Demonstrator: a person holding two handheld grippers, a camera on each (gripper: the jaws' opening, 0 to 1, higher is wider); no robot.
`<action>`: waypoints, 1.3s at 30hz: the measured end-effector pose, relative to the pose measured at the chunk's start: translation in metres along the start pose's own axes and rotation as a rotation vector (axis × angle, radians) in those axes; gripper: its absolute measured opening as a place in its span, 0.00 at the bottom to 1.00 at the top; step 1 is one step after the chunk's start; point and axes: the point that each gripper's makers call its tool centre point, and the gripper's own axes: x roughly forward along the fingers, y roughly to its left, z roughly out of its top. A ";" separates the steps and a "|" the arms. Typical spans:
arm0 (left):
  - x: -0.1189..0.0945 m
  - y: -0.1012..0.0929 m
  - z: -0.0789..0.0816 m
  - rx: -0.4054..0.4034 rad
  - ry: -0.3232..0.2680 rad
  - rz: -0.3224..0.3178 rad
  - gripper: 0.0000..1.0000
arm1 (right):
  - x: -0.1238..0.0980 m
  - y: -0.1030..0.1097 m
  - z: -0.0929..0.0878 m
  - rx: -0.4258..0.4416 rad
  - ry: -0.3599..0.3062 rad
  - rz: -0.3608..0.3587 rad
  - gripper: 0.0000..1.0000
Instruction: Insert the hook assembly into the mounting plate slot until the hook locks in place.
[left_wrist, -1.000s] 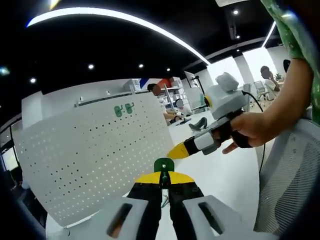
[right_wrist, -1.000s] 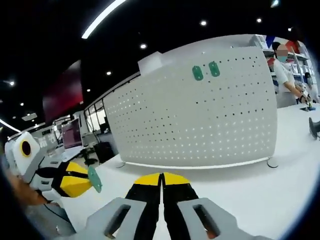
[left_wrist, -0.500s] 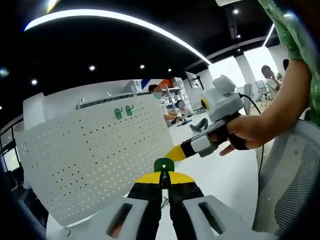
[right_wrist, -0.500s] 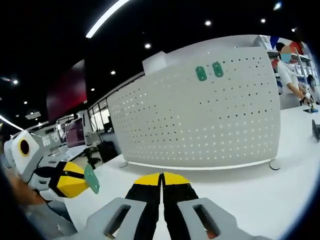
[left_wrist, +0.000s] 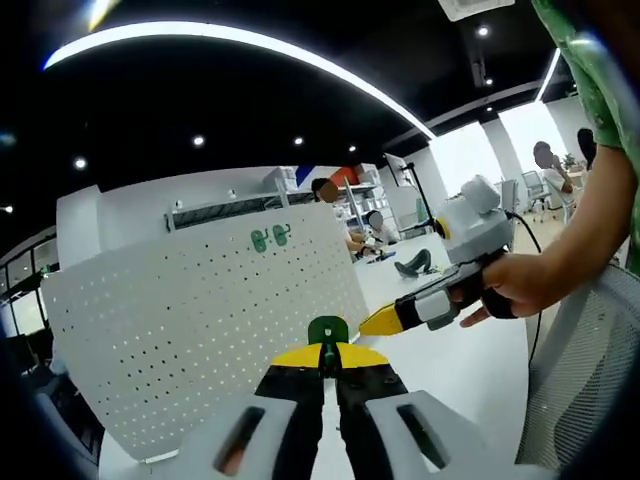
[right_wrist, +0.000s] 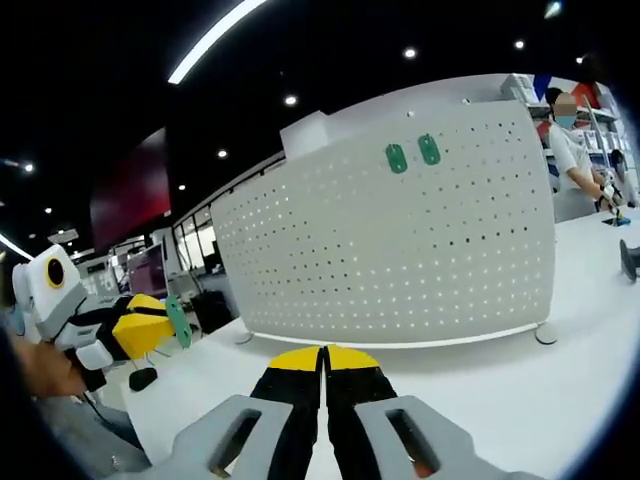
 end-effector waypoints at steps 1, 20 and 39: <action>0.001 0.003 0.004 0.000 -0.005 0.000 0.03 | -0.001 -0.001 0.001 -0.003 -0.003 -0.006 0.00; 0.017 0.036 0.036 -0.016 -0.025 0.027 0.03 | -0.009 -0.012 0.029 -0.047 -0.122 -0.071 0.22; 0.018 0.064 0.043 -0.096 -0.021 0.082 0.03 | -0.020 -0.006 0.070 -0.228 -0.191 -0.095 0.48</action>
